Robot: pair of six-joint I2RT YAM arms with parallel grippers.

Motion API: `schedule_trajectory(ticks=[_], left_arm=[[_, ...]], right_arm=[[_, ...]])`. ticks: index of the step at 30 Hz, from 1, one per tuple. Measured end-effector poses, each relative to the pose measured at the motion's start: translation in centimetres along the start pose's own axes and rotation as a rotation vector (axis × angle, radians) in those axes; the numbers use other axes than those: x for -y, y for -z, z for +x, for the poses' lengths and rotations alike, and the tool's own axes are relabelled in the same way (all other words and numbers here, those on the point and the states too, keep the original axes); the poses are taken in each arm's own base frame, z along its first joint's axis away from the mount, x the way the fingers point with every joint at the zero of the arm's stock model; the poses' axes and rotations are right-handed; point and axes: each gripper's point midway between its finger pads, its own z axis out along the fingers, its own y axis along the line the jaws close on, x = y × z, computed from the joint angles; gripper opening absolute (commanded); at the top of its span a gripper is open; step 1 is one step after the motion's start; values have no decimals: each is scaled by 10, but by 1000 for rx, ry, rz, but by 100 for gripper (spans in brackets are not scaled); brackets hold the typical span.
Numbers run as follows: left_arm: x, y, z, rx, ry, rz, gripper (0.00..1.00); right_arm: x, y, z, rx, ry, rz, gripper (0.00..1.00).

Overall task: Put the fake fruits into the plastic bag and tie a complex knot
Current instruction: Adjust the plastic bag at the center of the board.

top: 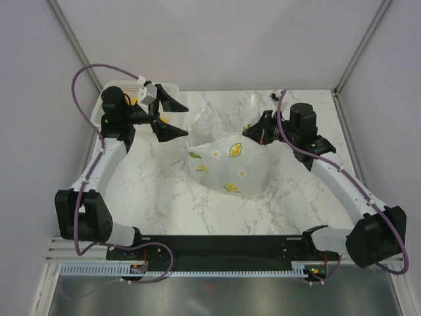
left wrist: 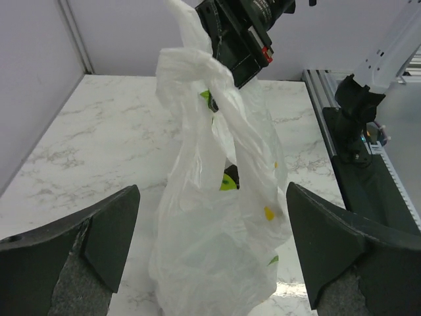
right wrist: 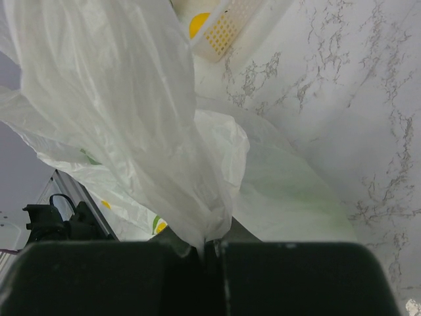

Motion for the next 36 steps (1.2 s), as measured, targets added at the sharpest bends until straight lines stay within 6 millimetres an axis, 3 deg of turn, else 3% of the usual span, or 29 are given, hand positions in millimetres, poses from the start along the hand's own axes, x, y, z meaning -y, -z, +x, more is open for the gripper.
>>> schedule_trajectory(ticks=[4,11,18,27,28,30,31,33,34,36], left_arm=[[-7,-9,-8,-12,-60,33,100],[-13,-33,28,-39,31,100,100],[-22,-65,40,-47,69,180,100],[-15,-104,56,-61,107,271,99],[-14,-106,58,-63,112,275,96],[-14,-111,63,-67,124,287,78],[-15,-114,65,-69,130,292,56],[-16,-119,68,-72,142,301,28],[-16,-121,69,-73,147,304,2],[-16,-124,69,-74,146,306,2]], right_arm=[[-1,0,-2,3,2,-1,0],[-2,1,-3,5,3,-2,0],[-2,2,-3,5,4,-2,0],[-3,3,-4,3,3,-1,0],[-4,3,-5,4,4,-2,0],[-5,4,-6,7,9,-3,0],[-6,4,-7,9,11,-4,0],[-6,6,-7,10,14,-4,0],[-7,6,-7,11,15,-4,0],[-7,7,-7,13,17,-4,0]])
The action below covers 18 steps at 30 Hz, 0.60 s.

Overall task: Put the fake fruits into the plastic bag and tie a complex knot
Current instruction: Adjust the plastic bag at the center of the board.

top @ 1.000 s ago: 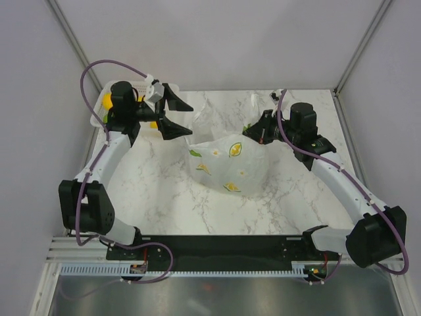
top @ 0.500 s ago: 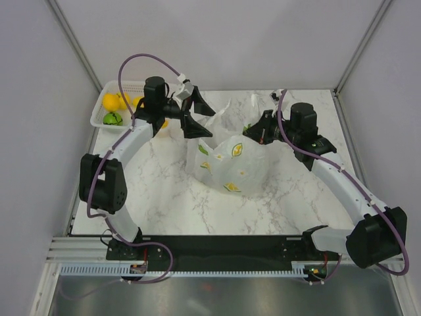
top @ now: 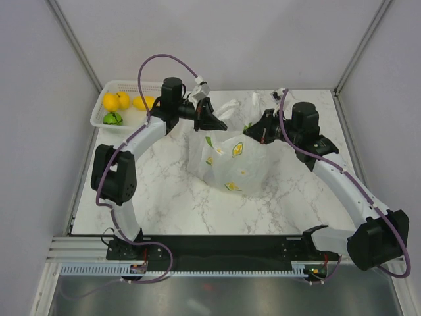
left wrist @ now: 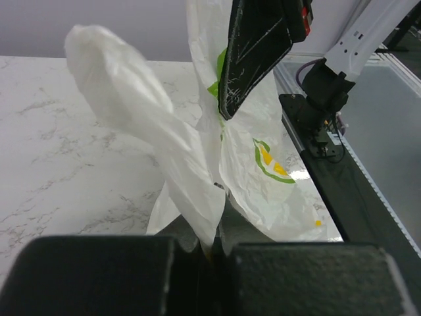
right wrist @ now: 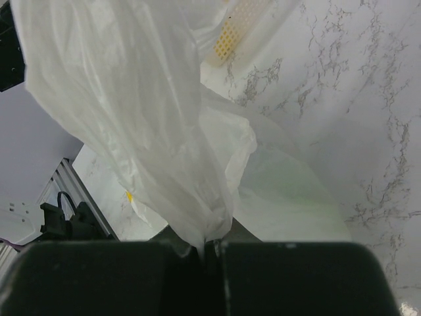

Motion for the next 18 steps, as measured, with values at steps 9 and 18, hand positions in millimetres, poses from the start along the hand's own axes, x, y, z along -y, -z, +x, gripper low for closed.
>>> schedule_trajectory(ticks=[9,18], left_arm=[[1,6,0,-29,25,-152,2],[49,12,-23,-108,-179,-213,2]], right_arm=[[5,4,5,-22,6,33,0],[3,4,10,-73,-18,26,0]])
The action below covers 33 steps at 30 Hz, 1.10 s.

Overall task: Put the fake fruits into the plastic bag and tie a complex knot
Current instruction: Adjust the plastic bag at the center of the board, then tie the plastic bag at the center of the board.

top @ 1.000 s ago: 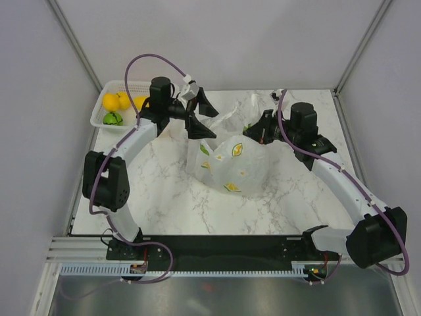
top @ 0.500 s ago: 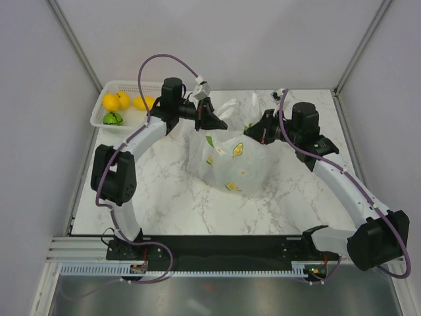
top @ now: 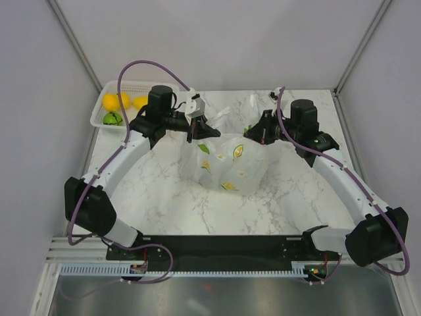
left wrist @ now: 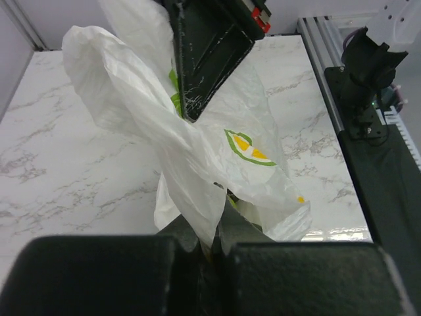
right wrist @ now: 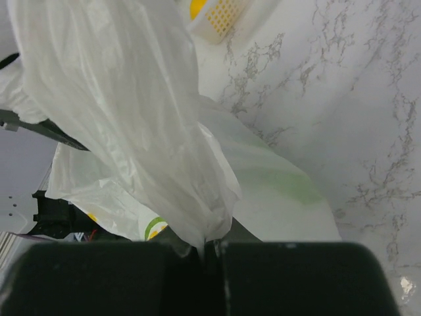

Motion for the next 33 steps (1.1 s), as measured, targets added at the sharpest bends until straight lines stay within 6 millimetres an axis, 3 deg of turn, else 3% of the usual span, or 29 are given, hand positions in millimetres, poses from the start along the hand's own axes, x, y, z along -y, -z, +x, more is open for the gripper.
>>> schedule_trajectory(ticks=[4,11,23,27,30,33], left_arm=[[12,-6,0,-37,-101,11,2],[23,-23,16,-106,-184,50,2],[33,-54,26,-129,-253,140,2],[36,-60,31,-136,-244,159,2],[37,-60,33,-139,-240,164,2],[38,-60,33,-140,-238,166,2]], right_arm=[[-8,-6,-3,-36,0,-55,0],[-13,-8,10,-132,-16,-105,0],[-19,3,23,-186,3,-132,1],[-24,9,23,-182,27,-145,13],[-28,14,23,-179,43,-161,35],[-32,18,24,-174,61,-174,40]])
